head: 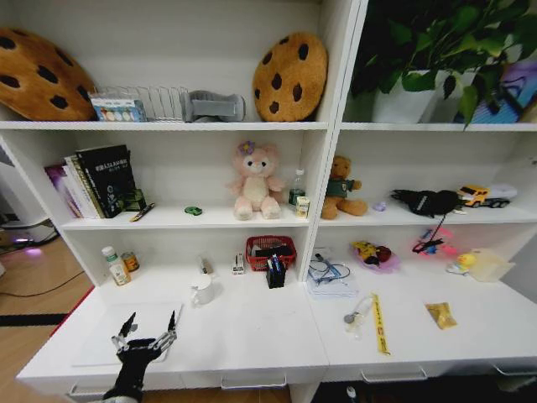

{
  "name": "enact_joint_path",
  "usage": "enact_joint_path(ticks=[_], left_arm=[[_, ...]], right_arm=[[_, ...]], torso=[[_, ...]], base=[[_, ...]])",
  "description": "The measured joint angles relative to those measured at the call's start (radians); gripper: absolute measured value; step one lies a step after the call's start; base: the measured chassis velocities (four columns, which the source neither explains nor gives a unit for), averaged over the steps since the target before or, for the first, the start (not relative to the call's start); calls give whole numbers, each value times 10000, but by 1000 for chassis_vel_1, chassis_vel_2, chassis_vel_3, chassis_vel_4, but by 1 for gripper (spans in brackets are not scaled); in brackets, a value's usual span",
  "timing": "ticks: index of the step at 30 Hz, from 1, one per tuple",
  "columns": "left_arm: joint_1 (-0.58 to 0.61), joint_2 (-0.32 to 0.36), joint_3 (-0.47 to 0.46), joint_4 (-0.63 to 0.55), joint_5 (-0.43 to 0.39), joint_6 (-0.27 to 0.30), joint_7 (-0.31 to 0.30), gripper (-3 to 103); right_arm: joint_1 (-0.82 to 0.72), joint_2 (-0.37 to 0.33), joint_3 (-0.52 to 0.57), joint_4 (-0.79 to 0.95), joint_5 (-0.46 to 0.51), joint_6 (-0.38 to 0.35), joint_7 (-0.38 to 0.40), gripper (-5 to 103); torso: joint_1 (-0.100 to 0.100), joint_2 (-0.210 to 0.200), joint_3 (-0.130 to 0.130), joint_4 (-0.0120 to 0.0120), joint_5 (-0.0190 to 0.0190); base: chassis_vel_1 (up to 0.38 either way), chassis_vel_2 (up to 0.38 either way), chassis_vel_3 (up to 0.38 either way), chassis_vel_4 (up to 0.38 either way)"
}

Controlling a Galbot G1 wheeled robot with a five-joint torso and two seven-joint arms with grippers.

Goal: Organize the objects on the table.

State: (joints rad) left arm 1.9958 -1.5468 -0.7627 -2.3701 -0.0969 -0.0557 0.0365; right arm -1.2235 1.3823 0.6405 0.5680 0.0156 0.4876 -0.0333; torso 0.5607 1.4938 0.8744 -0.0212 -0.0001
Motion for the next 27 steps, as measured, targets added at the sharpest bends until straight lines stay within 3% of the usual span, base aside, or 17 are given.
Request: enact_joint_path(ticks=[12, 17, 19, 20, 22, 23, 26, 27], left_arm=[[0, 0, 0, 0, 0, 0, 0, 100], [0, 0, 0, 0, 0, 0, 0, 100], [0, 0, 0, 0, 0, 0, 0, 100], [0, 0, 0, 0, 0, 0, 0, 100], [0, 0, 0, 0, 0, 0, 0, 100], [0, 0, 0, 0, 0, 0, 0, 100], [0, 0, 0, 0, 0, 0, 0, 100], [0, 0, 0, 0, 0, 0, 0, 100]], right_arm=[[839, -45, -8, -523, -324, -58, 119, 21], [725, -11, -9, -481, -506, -156, 187, 37], [659, 1, -6, -453, -509, -163, 227, 37], [618, 1, -6, -435, -508, -164, 248, 47], [420, -21, -3, -330, -484, -156, 262, 58], [420, -21, -3, -330, -484, -156, 262, 58], [191, -106, -11, -211, -451, -10, 277, 75], [191, -106, -11, -211, -451, -10, 277, 75]], torso=[[0, 1, 0, -3, 0], [0, 1, 0, -3, 1], [-1, 1, 0, -4, 1], [-2, 1, -1, -3, 1], [-2, 1, 0, -4, 2], [-2, 1, 0, -4, 2], [-1, 2, -1, -1, -1], [-1, 2, -1, -1, -1]], base=[[0, 0, 0, 0], [0, 0, 0, 0], [0, 0, 0, 0], [0, 0, 0, 0], [0, 0, 0, 0], [0, 0, 0, 0], [0, 0, 0, 0], [0, 0, 0, 0]])
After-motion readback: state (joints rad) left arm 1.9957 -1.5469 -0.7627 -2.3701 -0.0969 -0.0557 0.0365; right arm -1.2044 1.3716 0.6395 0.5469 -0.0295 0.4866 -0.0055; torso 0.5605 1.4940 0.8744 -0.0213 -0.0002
